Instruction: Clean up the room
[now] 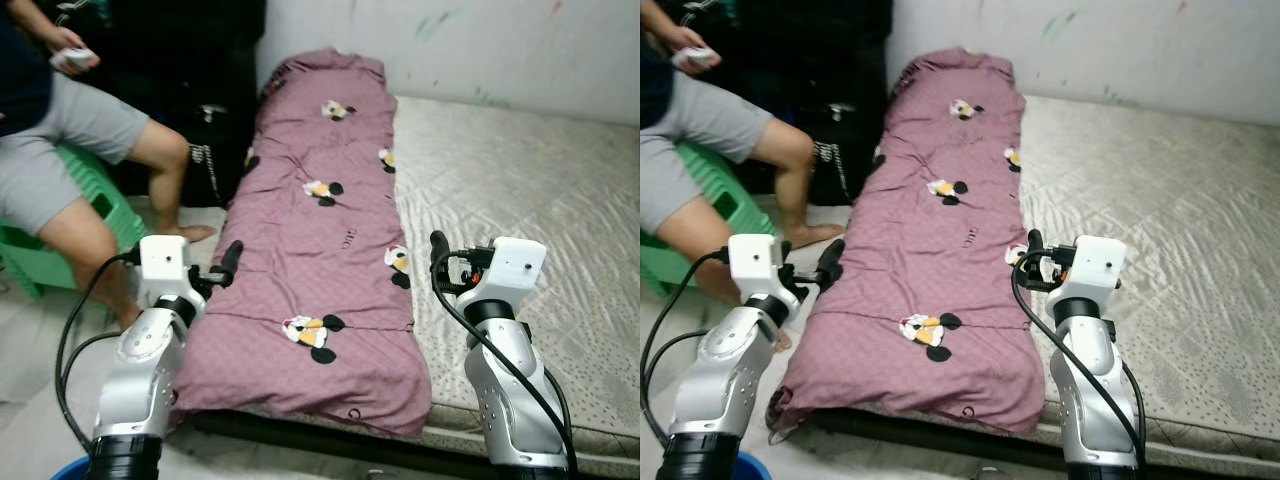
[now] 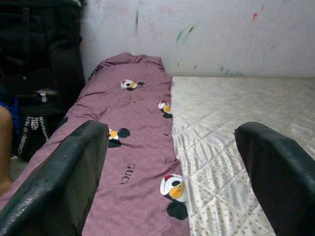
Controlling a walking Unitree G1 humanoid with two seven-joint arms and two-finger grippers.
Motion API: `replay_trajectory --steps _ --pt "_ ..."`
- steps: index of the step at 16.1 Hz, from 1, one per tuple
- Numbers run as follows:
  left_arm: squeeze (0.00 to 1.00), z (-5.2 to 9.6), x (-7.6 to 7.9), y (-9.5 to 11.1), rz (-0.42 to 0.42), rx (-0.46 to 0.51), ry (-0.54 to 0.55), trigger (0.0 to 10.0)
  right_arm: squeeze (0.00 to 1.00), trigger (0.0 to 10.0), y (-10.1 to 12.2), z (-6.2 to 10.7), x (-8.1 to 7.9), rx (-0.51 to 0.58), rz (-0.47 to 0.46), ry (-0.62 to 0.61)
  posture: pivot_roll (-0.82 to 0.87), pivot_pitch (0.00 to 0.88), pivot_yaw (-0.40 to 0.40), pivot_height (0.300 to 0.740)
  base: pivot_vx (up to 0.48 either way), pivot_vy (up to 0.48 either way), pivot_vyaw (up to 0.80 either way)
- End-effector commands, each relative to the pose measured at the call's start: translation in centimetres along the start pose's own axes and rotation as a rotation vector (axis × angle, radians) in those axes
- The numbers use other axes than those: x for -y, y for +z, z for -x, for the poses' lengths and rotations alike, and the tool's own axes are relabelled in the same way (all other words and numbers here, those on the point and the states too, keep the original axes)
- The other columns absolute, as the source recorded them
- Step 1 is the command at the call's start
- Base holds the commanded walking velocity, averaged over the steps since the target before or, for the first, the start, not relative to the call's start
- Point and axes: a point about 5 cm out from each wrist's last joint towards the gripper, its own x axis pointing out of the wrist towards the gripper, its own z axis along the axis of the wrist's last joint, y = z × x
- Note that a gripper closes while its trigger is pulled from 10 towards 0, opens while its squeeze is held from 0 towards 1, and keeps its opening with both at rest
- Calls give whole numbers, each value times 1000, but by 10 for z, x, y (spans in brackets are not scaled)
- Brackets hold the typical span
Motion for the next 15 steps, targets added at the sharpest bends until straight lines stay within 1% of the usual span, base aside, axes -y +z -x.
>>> replay_trajectory --steps 1,2,3,6,7,8,10,11,12,13,15 --pt "1000 1 1 -6 9 -40 11 10000 1000 10000 -3 0 2 -22 2 -11 -79 0 -26 740 0 0 0" --pt "698 0 2 -7 1 -40 3 10000 1000 10000 -4 0 2 -28 -1 -7 -79 0 -26 740 0 0 0" --pt "0 -1 4 -5 -3 -37 -6 10000 1000 10000 -3 -1 -2 -26 -9 20 -76 0 -29 740 0 0 0" --pt "0 -4 2 -2 -27 -32 -7 10000 1000 10000 -4 -4 -2 -29 -2 12 -69 0 -35 740 0 0 0" --pt "0 -5 2 0 -26 -31 -25 10000 973 10000 -6 -6 0 -40 8 -2 -63 0 -40 740 0 0 0" --pt "0 -6 -1 1 -16 -32 -16 10000 0 10000 -7 -7 -1 -46 -2 3 -61 0 -41 740 0 0 0" --pt "0 -6 -1 1 -7 -32 -13 10000 0 10000 -7 -7 -2 -48 -12 14 -61 0 -42 740 0 0 0" --pt "0 -6 -1 0 -12 -31 -14 10000 0 10000 -6 -8 -4 -46 31 44 -61 0 -43 740 0 0 0" --pt "0 -5 1 -1 -15 -32 -19 10000 0 10000 -6 -7 -8 -38 46 74 -61 0 -44 740 0 0 800" --pt "0 -5 3 -2 -25 -32 -27 10000 0 10000 -6 -6 -10 -34 38 90 -57 0 -46 740 0 0 800" --pt "0 -4 3 -3 -27 -34 -25 10000 0 10000 -7 -6 -10 -37 37 88 -50 0 -48 740 0 0 800"
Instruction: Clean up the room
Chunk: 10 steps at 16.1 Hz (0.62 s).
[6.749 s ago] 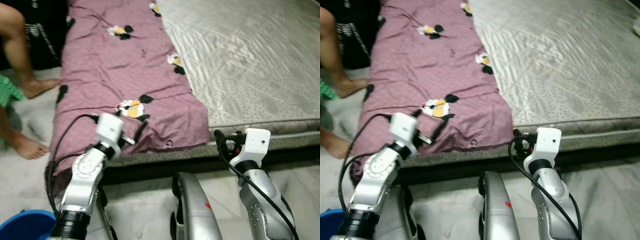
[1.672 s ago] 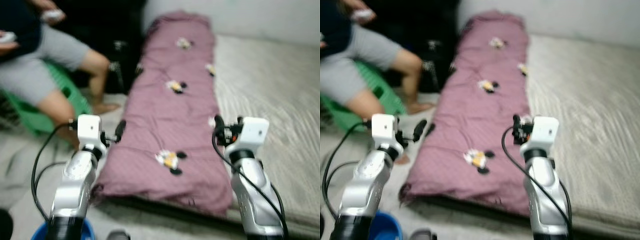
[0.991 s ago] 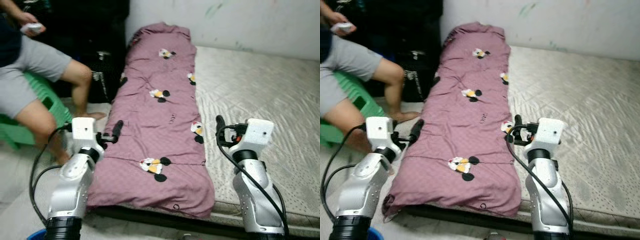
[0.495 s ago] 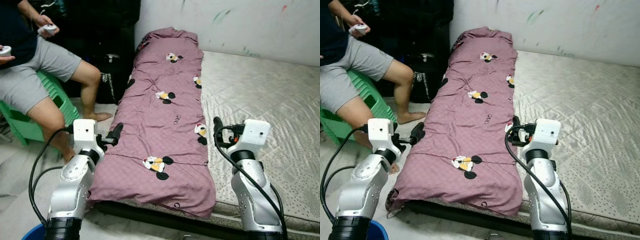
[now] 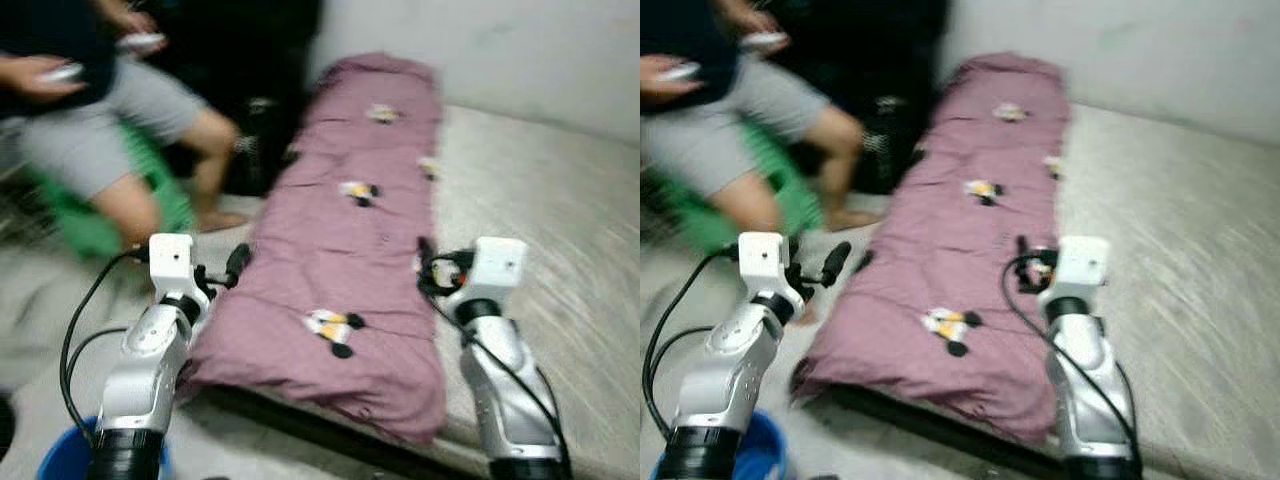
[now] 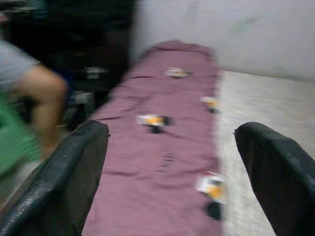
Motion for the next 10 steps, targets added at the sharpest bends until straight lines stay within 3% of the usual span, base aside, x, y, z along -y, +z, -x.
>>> replay_trajectory --steps 1,3,10 --pt "0 2 -2 -5 -16 -15 8 10000 0 10000 1 -1 1 7 8 5 -49 0 -50 740 0 0 800" --pt "0 9 -4 -11 -17 -24 13 10000 0 10000 1 -3 -3 7 5 28 -44 0 -52 740 0 0 800" --pt "0 11 -5 -12 -22 -14 41 10000 0 10000 -4 -8 -10 -1 -10 58 -5 0 -72 740 0 0 800"
